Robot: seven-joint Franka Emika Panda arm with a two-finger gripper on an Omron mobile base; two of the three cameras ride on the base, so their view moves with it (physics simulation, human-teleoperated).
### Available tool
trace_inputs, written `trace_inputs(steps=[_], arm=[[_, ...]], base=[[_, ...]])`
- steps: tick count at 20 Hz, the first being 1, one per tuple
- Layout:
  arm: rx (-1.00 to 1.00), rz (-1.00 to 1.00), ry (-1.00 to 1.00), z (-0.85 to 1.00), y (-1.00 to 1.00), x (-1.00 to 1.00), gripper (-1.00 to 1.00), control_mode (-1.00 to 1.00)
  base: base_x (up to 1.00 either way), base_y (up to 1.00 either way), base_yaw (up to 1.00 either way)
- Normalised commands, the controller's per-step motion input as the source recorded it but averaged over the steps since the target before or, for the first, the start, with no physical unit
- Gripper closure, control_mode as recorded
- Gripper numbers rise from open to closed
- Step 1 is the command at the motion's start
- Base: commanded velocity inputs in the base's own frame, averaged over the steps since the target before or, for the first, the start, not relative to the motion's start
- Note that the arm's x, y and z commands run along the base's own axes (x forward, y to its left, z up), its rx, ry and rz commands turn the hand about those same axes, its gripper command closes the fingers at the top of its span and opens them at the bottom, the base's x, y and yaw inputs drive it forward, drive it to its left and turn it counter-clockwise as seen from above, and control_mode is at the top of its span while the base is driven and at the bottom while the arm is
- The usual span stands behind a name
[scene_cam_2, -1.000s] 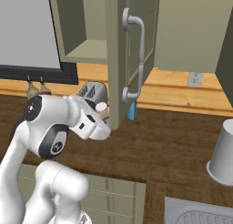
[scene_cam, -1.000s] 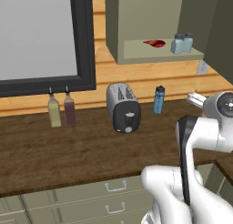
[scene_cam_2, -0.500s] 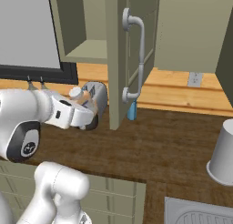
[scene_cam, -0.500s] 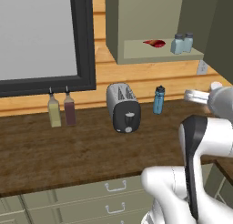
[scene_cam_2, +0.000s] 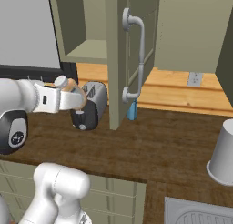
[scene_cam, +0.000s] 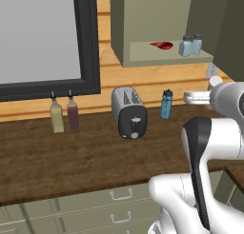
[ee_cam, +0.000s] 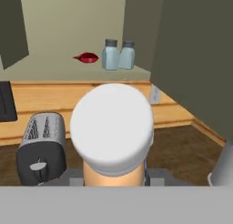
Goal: Put the shaker and condiment bottle from the counter next to their counterparts in the cabinet.
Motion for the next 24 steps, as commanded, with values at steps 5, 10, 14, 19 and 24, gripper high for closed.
trace_inputs(steps=[5,10,14,19,24], arm=[[0.0,0.0,0.0,0.49,0.0,0.02,1.0,-1.0],[0.0,0.04,0.0,0.46,0.03,0.04,1.0,-1.0],[0.0,0.13,0.02,0.06,0.32,0.06,1.0,-1.0],[0.01,0.12,-0.02,-0.04,0.19,0.09,1.0,-1.0],[0.02,0.04,-0.05,0.24,0.0,0.11,1.0,-1.0]], base=[[0.0,0.0,0.0],[0.0,0.0,0.0],[0.0,0.0,0.0],[0.0,0.0,0.0],[0.0,0.0,0.0]])
